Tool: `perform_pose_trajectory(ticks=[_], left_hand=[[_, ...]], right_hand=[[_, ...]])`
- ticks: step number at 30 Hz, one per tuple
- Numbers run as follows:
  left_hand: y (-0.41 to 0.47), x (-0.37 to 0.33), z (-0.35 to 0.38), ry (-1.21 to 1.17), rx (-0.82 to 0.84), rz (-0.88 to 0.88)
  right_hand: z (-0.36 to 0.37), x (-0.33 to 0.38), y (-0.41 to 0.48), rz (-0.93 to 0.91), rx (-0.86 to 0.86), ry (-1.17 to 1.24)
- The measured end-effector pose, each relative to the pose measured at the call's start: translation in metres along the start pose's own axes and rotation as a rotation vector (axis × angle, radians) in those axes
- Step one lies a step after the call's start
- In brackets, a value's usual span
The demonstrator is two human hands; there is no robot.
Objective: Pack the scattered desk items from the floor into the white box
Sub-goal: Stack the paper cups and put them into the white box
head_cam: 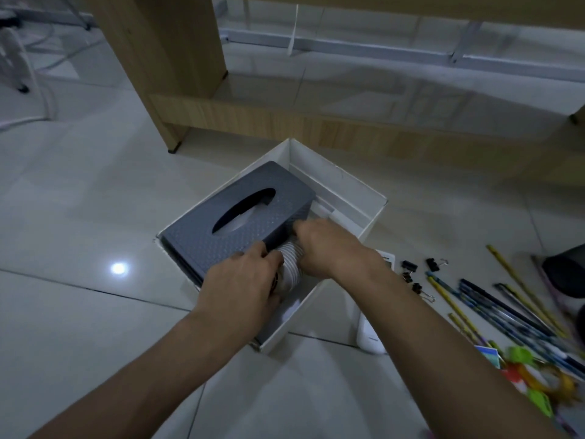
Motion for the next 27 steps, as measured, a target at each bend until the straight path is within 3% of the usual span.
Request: perform_pose_trajectory(ticks=[6, 9, 15, 23, 27], left_hand=[[-0.002, 0.007, -0.004, -0.05, -0.081, -0.053], [-0.003, 0.008, -0.003, 0.04, -0.044, -0.017], [-0.002, -0.003, 0.009, -0.054, -0.074, -0.036], [0.001, 0.0, 0.02, 0.009, -0.112, -0.079], [0.0, 0.0, 0.022, -0.124, -0.072, -0.102]], right_hand=[[-0.01, -0.003, -0.023, 0.062, -0.15, -0.014], [-0.009, -0.008, -0.031, 0.07, -0.204, 0.02], [-0.003, -0.011, -0.031, -0.021, -0.188, -0.007], [-0.001, -0.012, -0.033, -0.071, -0.187, 0.015], [0.0, -0.015, -0.033, -0.089, -0.22, 0.044]])
Point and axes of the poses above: each hand's wrist, its own y-axis towards the middle knuckle, its own z-axis out of the palm, x = y × z, the point moved 2 cm from there along y, towards the middle knuckle, and after that the axes turned 7 degrees about -z, right-handed, at the moved point
